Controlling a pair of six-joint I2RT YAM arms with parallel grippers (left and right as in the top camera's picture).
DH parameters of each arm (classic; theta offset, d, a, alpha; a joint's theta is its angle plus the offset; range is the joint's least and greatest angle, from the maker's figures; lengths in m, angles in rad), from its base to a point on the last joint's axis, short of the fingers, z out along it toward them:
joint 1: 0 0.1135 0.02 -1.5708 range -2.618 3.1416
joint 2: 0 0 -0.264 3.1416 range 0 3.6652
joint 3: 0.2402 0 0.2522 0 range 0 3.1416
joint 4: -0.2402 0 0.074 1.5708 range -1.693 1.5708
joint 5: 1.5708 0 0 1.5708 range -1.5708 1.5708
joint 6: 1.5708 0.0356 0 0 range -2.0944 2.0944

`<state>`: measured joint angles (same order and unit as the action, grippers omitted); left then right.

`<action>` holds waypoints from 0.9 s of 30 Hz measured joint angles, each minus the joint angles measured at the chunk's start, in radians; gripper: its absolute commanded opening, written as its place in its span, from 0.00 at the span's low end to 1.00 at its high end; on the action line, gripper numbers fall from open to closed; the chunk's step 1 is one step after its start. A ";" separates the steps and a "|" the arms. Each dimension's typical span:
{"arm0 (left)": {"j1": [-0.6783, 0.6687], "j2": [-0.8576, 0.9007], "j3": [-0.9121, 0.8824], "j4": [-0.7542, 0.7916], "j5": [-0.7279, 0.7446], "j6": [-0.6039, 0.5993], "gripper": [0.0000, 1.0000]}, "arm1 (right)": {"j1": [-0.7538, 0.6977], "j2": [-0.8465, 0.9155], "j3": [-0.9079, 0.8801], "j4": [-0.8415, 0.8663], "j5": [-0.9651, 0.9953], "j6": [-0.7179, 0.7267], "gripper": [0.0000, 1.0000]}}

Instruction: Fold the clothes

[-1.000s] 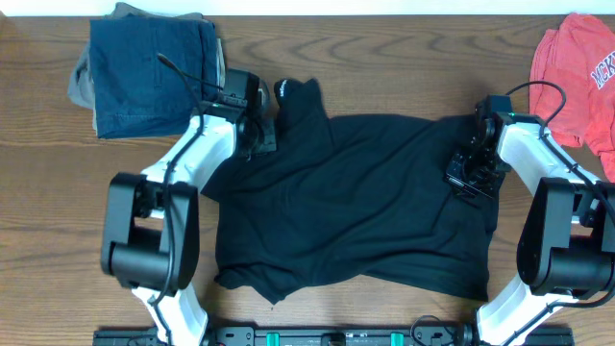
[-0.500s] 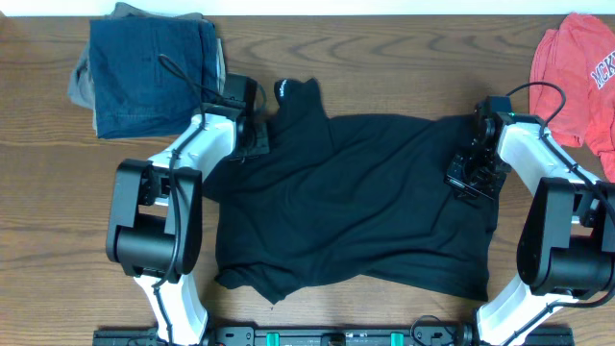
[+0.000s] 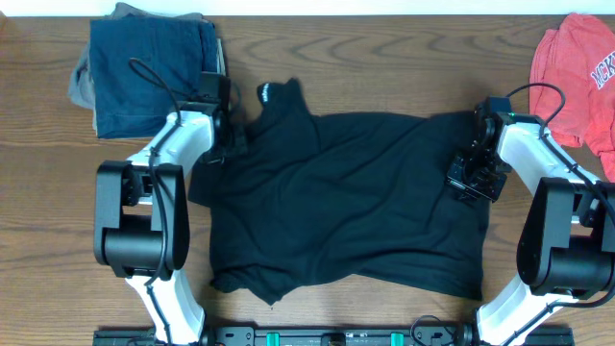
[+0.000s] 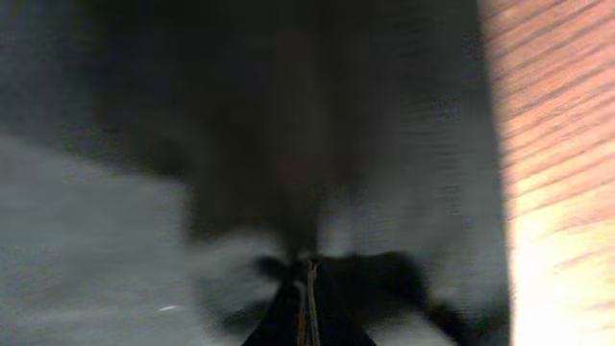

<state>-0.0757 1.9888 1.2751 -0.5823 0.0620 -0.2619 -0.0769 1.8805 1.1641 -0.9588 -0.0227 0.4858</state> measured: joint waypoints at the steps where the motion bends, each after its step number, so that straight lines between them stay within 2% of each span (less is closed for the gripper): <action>1: 0.012 -0.001 0.001 -0.020 -0.009 0.000 0.06 | 0.000 0.000 0.000 0.000 0.008 0.000 0.01; 11: 0.115 -0.046 -0.009 -0.159 -0.073 -0.004 0.06 | -0.021 0.000 0.007 -0.007 0.053 0.000 0.01; 17: 0.108 -0.235 -0.013 -0.212 -0.088 -0.004 0.07 | -0.064 0.004 0.129 -0.132 0.061 0.000 0.01; 20: 0.106 -0.334 -0.013 -0.235 -0.088 -0.004 0.17 | -0.063 0.002 0.188 -0.140 0.047 -0.016 0.01; 23: 0.106 -0.378 -0.013 -0.248 -0.059 -0.003 0.43 | -0.050 -0.001 0.217 -0.094 -0.017 -0.074 0.05; 27: 0.106 -0.370 -0.013 -0.266 0.021 -0.006 0.63 | 0.000 -0.002 0.225 -0.029 -0.101 -0.144 0.07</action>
<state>0.0299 1.6188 1.2625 -0.8486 0.0826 -0.2676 -0.0772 1.8782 1.3888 -0.9882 -0.1238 0.3416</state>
